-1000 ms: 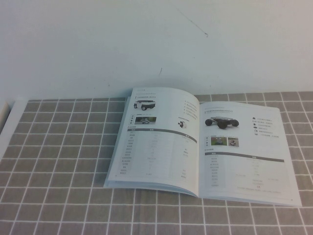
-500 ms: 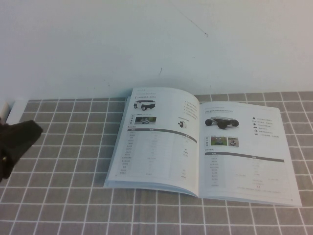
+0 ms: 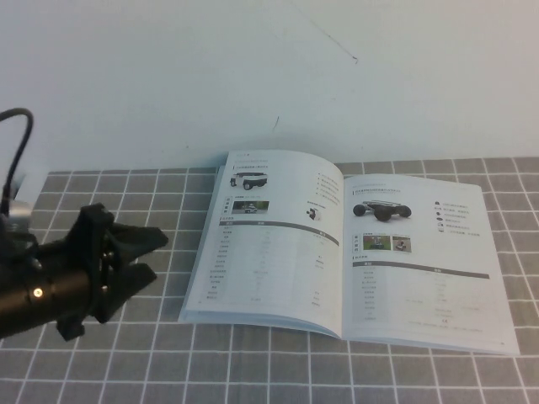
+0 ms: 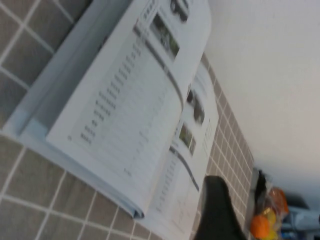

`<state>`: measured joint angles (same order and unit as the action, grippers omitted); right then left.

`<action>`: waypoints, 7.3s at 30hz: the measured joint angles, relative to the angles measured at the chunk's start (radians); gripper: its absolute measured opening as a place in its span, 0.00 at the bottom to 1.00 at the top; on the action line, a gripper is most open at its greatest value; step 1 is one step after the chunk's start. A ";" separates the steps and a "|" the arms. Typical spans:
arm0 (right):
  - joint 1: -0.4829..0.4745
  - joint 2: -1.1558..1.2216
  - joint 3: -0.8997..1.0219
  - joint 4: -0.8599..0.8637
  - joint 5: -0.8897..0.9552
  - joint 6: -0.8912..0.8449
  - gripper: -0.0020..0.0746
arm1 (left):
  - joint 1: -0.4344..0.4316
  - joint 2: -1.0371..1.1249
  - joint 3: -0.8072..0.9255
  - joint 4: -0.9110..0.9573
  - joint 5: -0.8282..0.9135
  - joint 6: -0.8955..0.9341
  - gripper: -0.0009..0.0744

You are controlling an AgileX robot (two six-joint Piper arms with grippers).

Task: Close book
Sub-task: 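Close the open booklet and leave it lying on the table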

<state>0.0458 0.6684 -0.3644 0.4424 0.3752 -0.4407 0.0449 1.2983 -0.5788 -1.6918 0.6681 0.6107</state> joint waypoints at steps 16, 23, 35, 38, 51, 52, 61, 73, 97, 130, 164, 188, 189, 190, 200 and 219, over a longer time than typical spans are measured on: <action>0.167 1.020 -0.492 0.802 -0.139 -0.888 0.02 | -0.315 0.136 -0.059 -0.006 -0.169 -0.036 0.61; 0.200 1.194 -0.621 0.873 -0.147 -0.900 0.02 | -0.345 0.145 -0.070 -0.010 -0.217 -0.115 0.61; 0.200 1.244 -0.644 0.896 -0.196 -0.904 0.02 | -0.538 0.277 -0.119 -0.026 -0.410 -0.132 0.47; 0.200 1.250 -0.644 0.912 -0.195 -0.904 0.02 | -0.570 0.307 -0.138 -0.030 -0.435 -0.151 0.40; 0.200 1.255 -0.645 0.927 -0.191 -0.910 0.02 | -0.577 0.482 -0.192 -0.032 -0.343 -0.136 0.45; 0.200 1.255 -0.645 0.927 -0.191 -0.910 0.02 | -0.577 0.488 -0.197 -0.032 -0.329 -0.128 0.45; 0.200 1.255 -0.645 0.934 -0.189 -0.912 0.02 | -0.575 0.422 -0.215 -0.032 -0.351 -0.087 0.45; 0.200 1.255 -0.645 0.934 -0.189 -0.912 0.02 | -0.569 0.128 -0.215 -0.036 -0.641 0.050 0.19; 0.200 1.255 -0.645 0.936 -0.162 -0.931 0.02 | -0.400 0.069 -0.234 0.659 -0.022 -0.045 0.01; 0.200 1.255 -0.645 0.956 -0.247 -1.006 0.02 | -0.199 0.377 -0.711 1.523 0.358 -0.504 0.01; 0.200 1.255 -0.645 0.978 -0.250 -1.016 0.02 | -0.199 0.328 -0.874 2.430 -0.906 -1.562 0.01; 0.200 1.255 -0.645 0.998 -0.247 -1.017 0.02 | -0.199 0.058 -0.308 2.217 -1.623 -1.837 0.01; 0.200 1.255 -0.645 0.999 -0.247 -1.017 0.02 | -0.199 0.044 -0.254 2.200 -1.638 -1.854 0.01; 0.200 1.255 -0.645 0.999 -0.247 -1.018 0.02 | -0.199 0.032 -0.202 2.184 -1.651 -1.875 0.01; 0.200 1.255 -0.645 1.009 -0.247 -1.019 0.02 | -0.337 0.024 0.132 1.901 -1.667 -1.928 0.01; 0.200 1.255 -0.645 1.039 -0.203 -1.019 0.02 | -0.692 0.455 0.221 1.645 -1.795 -2.099 0.66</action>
<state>0.2460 1.9231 -1.0097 1.4812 0.1726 -1.4602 -0.6473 1.7530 -0.3576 -0.0468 -1.1270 -1.4883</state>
